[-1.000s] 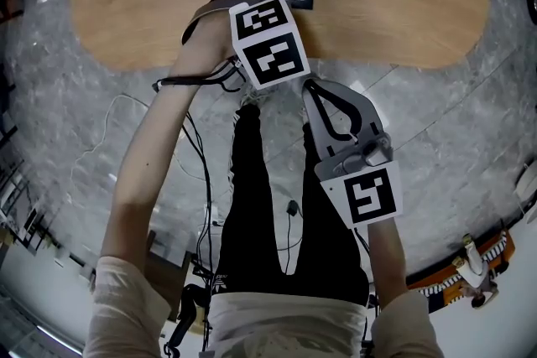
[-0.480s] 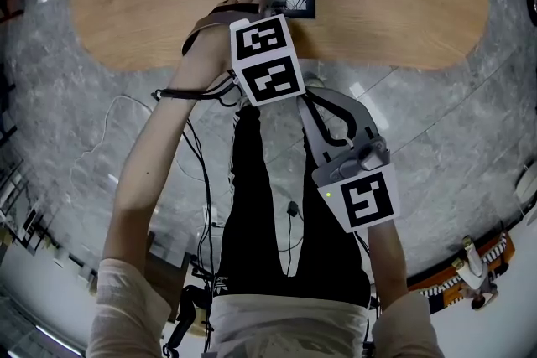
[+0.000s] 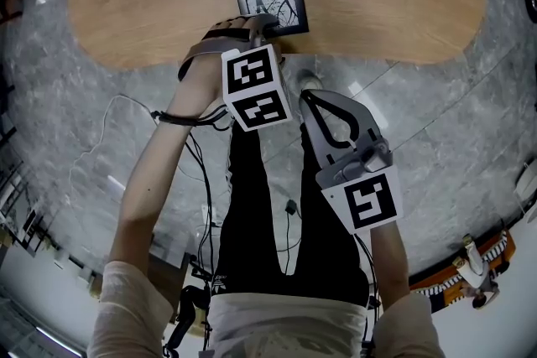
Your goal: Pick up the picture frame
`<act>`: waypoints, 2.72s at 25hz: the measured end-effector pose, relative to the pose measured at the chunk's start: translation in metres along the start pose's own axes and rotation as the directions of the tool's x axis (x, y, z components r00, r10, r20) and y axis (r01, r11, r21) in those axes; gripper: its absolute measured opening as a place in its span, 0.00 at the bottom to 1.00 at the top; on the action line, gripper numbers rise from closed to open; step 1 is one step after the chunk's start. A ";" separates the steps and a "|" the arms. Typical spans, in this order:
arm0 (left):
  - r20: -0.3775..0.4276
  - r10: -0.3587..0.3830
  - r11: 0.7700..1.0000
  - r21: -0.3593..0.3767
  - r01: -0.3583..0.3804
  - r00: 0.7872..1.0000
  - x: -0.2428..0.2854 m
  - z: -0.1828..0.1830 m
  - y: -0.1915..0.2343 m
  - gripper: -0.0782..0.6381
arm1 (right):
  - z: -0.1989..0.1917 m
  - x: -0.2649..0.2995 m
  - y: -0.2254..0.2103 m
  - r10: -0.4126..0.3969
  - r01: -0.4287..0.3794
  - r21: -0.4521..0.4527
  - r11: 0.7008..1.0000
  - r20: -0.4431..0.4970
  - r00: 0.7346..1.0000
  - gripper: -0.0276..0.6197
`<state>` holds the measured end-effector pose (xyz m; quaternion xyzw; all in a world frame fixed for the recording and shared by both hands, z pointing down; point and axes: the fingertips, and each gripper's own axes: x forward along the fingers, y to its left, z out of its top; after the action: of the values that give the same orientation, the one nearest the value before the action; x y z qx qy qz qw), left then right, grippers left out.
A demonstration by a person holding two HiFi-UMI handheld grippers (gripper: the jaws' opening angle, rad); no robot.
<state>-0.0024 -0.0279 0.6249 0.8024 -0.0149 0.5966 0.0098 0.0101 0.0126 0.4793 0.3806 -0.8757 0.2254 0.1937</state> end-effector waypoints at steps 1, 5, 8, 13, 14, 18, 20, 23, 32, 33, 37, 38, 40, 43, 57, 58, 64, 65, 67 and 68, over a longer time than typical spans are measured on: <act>-0.005 0.003 1.000 0.010 -0.003 1.000 0.000 0.000 -0.004 0.53 | -0.001 -0.003 -0.003 -0.008 0.008 0.002 1.000 -0.001 1.000 0.05; -0.008 0.015 1.000 0.016 -0.014 1.000 0.000 0.003 -0.021 0.53 | -0.004 -0.013 -0.010 -0.031 0.031 -0.007 1.000 0.002 1.000 0.05; -0.008 0.036 0.999 0.019 -0.036 0.999 0.001 0.002 -0.036 0.53 | -0.011 -0.020 -0.009 -0.035 0.035 -0.033 0.999 -0.006 0.999 0.05; 0.001 0.094 0.995 0.022 -0.094 0.996 -0.001 0.006 -0.034 0.49 | -0.010 -0.025 -0.020 -0.051 0.050 -0.054 0.997 -0.019 0.998 0.05; 0.005 0.111 0.994 0.023 -0.111 0.994 -0.001 0.006 -0.033 0.47 | -0.009 -0.026 -0.021 -0.053 0.052 -0.056 0.997 -0.018 0.998 0.05; 0.018 0.159 0.987 0.026 -0.159 0.987 0.003 0.001 -0.038 0.46 | -0.013 -0.024 -0.021 -0.049 0.047 -0.066 0.997 -0.026 0.998 0.05; 0.016 0.175 0.984 0.033 -0.175 0.984 0.003 -0.002 -0.039 0.46 | -0.014 -0.021 -0.023 -0.047 0.045 -0.065 0.997 -0.030 0.998 0.05; 0.006 0.197 0.979 0.044 -0.197 0.980 0.001 -0.006 -0.040 0.44 | -0.013 -0.016 -0.026 -0.047 0.045 -0.058 0.997 -0.037 0.998 0.05; 0.012 0.260 0.965 0.014 -0.260 0.966 -0.001 -0.010 -0.033 0.36 | -0.013 -0.009 -0.029 -0.041 0.039 -0.057 0.998 -0.045 0.998 0.05; 0.011 0.275 0.961 0.016 -0.275 0.961 -0.001 -0.010 -0.031 0.34 | -0.012 -0.009 -0.029 -0.042 0.039 -0.059 0.998 -0.043 0.998 0.05; -0.018 0.329 0.943 0.055 -0.328 0.944 -0.004 -0.010 -0.026 0.27 | -0.009 -0.008 -0.030 -0.047 0.044 -0.065 0.997 -0.039 0.998 0.05; -0.026 0.336 0.941 0.061 -0.334 0.942 -0.004 -0.010 -0.026 0.27 | -0.008 -0.009 -0.031 -0.049 0.046 -0.065 0.997 -0.038 0.998 0.05; -0.036 0.345 0.938 0.064 -0.342 0.938 -0.004 -0.010 -0.027 0.27 | -0.007 -0.009 -0.031 -0.051 0.048 -0.063 0.997 -0.037 0.998 0.05; -0.040 0.334 0.942 0.060 -0.331 0.942 -0.006 -0.009 -0.028 0.26 | -0.005 -0.008 -0.030 -0.052 0.050 -0.061 0.997 -0.034 0.998 0.05; -0.034 0.310 0.951 0.003 -0.310 0.950 -0.017 0.000 -0.023 0.22 | 0.014 -0.008 -0.025 -0.056 0.055 -0.091 0.994 -0.003 0.998 0.05; -0.029 0.314 0.949 -0.016 -0.315 0.949 -0.022 0.003 -0.017 0.22 | 0.020 -0.009 -0.026 -0.059 0.059 -0.097 0.994 0.001 0.998 0.05; 0.018 0.379 0.918 -0.134 -0.374 0.925 -0.065 0.024 0.031 0.22 | 0.081 -0.021 -0.040 -0.113 0.122 -0.134 0.983 0.074 0.991 0.05; 0.022 0.397 0.910 -0.139 -0.391 0.917 -0.074 0.027 0.038 0.22 | 0.093 -0.026 -0.040 -0.125 0.136 -0.137 0.981 0.086 0.988 0.05; 0.036 0.439 0.890 -0.157 -0.429 0.898 -0.098 0.037 0.056 0.22 | 0.115 -0.037 -0.047 -0.178 0.189 -0.144 0.971 0.082 0.981 0.05; 0.044 0.462 0.877 -0.171 -0.449 0.886 -0.114 0.044 0.067 0.22 | 0.128 -0.043 -0.053 -0.217 0.225 -0.139 0.964 0.075 0.973 0.05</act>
<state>0.0047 -0.0945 0.5032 0.7973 -0.2501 0.5449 -0.0690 0.0560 -0.0645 0.3655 0.4672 -0.8473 0.1259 0.2190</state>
